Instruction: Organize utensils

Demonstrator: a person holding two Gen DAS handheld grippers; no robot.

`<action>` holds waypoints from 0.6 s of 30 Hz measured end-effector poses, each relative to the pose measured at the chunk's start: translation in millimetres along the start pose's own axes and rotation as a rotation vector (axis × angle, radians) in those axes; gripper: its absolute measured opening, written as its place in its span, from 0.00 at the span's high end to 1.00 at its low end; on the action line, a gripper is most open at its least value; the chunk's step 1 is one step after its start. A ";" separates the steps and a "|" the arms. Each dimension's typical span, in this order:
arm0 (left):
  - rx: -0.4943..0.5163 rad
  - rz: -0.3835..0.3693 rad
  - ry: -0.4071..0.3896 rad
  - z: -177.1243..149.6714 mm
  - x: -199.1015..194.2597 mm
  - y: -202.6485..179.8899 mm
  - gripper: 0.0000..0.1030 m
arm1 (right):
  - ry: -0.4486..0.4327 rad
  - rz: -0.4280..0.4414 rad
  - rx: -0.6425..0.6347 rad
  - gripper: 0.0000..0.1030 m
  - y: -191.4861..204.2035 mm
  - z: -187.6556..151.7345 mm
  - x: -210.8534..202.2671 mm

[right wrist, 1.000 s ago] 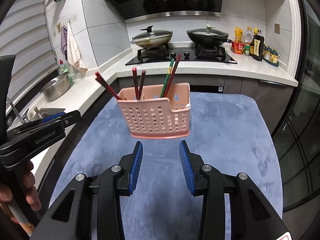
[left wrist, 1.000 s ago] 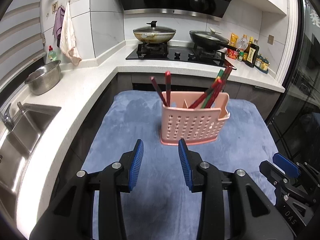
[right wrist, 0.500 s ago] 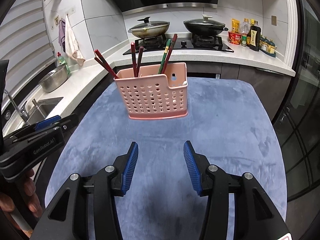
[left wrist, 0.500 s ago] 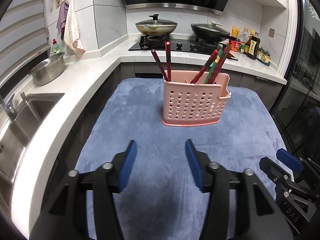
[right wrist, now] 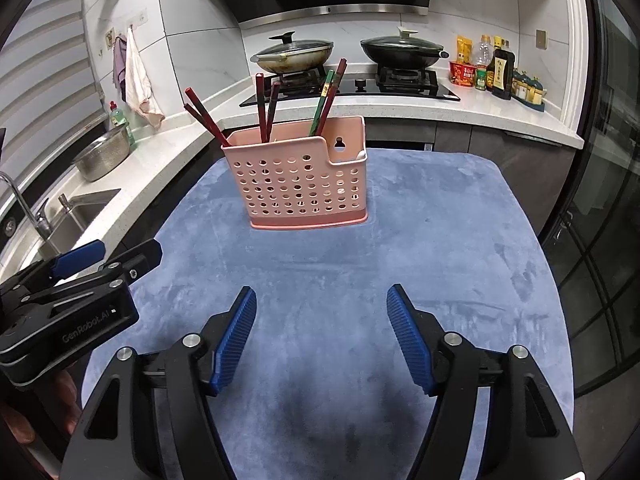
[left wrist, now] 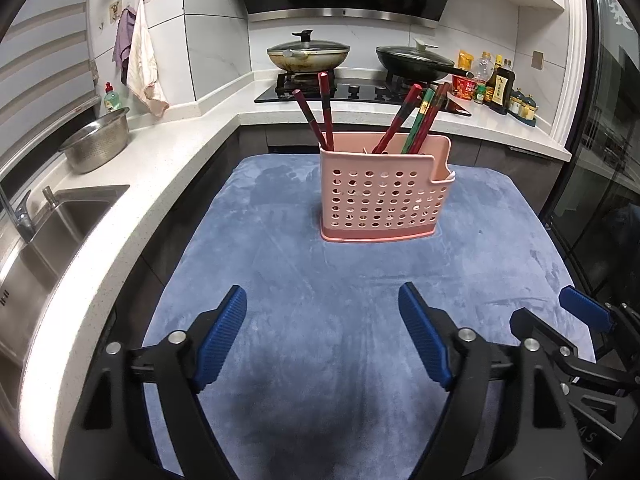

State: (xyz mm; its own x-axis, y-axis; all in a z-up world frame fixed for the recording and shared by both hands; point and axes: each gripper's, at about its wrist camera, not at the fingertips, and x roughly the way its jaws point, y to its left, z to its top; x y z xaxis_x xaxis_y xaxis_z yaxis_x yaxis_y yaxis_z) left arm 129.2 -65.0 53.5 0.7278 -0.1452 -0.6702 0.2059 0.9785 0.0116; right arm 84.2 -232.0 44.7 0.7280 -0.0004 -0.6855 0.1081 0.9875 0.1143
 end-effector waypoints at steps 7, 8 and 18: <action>0.003 0.008 -0.003 -2.1 0.3 0.2 0.17 | -0.001 -0.001 0.010 0.34 -2.1 -1.9 0.6; 0.001 0.009 -0.004 -2.6 0.2 0.4 0.16 | 0.000 -0.002 0.013 0.34 -2.8 -2.0 1.1; 0.001 0.009 0.004 -5.2 3.7 1.4 0.15 | -0.023 -0.040 -0.002 0.25 -4.3 -2.5 0.8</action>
State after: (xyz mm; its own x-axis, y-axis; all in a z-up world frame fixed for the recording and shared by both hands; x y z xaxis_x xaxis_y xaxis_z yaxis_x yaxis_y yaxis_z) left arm 128.7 -63.4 47.1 0.7270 -0.1359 -0.6731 0.2003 0.9795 0.0187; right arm 82.6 -235.9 41.8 0.7387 -0.0435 -0.6726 0.1362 0.9870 0.0858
